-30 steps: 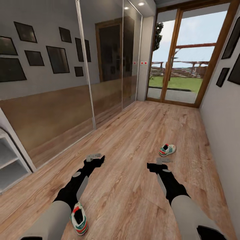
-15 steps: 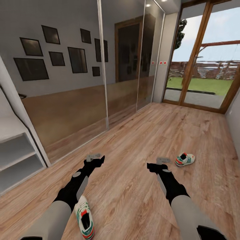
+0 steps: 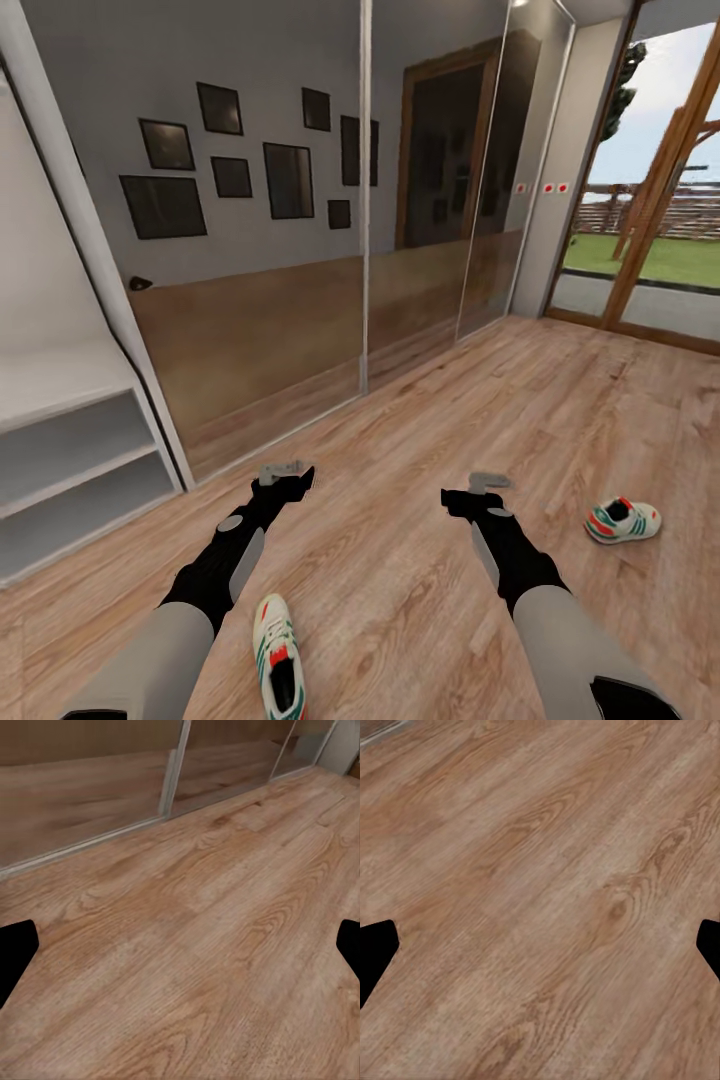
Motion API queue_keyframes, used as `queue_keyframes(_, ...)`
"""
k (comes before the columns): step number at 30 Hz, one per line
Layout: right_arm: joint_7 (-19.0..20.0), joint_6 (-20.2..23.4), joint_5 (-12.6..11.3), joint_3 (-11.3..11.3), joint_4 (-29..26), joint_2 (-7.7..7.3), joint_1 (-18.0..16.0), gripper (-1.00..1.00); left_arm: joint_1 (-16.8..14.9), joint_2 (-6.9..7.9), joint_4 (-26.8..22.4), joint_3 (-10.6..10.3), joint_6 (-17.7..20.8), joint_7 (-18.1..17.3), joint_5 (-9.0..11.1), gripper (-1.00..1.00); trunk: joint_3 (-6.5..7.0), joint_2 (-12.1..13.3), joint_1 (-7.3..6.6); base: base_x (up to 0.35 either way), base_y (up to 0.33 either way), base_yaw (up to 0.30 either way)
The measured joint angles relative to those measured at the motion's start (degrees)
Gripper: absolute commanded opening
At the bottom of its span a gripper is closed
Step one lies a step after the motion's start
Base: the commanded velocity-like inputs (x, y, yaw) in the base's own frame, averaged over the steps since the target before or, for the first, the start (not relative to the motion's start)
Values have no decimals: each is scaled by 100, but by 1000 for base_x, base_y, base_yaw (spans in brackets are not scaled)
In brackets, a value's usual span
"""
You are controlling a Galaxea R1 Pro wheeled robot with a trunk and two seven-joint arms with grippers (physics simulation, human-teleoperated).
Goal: Pick up the two gym shoes and the two sandals from the corridor floor and place them onto the hallstand (shoe rack) in the corridor, making sure they are on the rack and not on the floor. Arrange them so the two gym shoes are next to each other and the two sandals are next to each other.
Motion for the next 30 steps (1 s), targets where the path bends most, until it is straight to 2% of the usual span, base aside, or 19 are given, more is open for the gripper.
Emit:
queue_keyframes(12, -4, 1, 0, -1, -2, 0, 0, 100, -1, 0, 2, -1, -1, -1, 0, 100, 0, 0, 0, 147, -127, 269)
queue_keyframes(26, 9, 2, 6, -9, 3, -4, 2, 100, -2, -1, 3, -1, -3, -1, 0, 100, 0, 0, 2, 8, -11, 12)
queue_keyframes(30, 14, 4, -2, -11, 2, -4, 1, 100, -1, -1, 4, -1, -4, -2, 0, 100, 0, 0, 2, 0, -206, 0)
